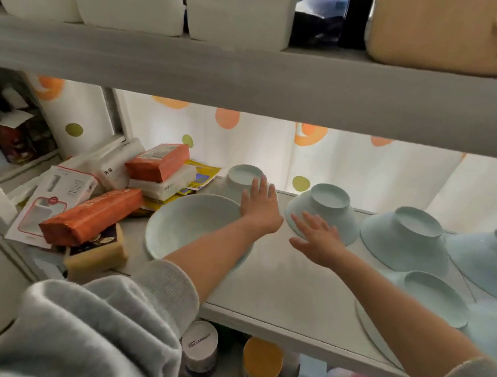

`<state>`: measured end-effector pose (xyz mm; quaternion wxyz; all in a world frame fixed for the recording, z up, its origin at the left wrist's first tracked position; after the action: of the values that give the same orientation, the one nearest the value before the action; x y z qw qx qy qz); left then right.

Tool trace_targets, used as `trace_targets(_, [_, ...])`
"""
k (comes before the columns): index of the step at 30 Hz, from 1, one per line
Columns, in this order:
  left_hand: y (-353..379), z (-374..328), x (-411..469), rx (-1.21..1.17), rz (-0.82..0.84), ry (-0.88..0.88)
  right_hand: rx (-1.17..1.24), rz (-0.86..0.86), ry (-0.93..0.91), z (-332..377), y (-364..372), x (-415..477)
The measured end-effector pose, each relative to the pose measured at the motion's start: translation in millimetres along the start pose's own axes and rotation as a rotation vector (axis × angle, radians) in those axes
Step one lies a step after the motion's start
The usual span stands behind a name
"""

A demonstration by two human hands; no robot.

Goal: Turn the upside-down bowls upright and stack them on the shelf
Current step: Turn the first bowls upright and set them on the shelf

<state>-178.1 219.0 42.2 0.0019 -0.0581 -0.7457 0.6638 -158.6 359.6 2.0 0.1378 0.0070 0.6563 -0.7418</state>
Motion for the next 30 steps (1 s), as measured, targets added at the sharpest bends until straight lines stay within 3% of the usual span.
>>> trace_targets(12, [14.8,12.0,35.5,-0.033,0.136,-0.198,-0.053,0.034,-0.057,-27.8,-14.6,-9.3])
trace_targets(21, [14.2,10.2,51.5,-0.034,0.108,-0.228,-0.035,0.052,-0.025,-48.1,-17.1,-5.2])
trace_targets(30, [8.0,2.8,50.6,-0.007,-0.062,-0.177,0.020,0.059,-0.001,-48.5,-12.0,-5.6])
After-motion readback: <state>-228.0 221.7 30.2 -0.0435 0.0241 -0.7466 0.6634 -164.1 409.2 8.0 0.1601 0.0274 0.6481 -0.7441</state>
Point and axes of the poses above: each hand's wrist, its own x-axis towards the middle knuckle, its own y-axis out of the palm, z = x × y, the point moved 5 cm from there along x, towards the middle knuckle, and after that the axes turned 4 degrees about y, right-handed, at the moved point
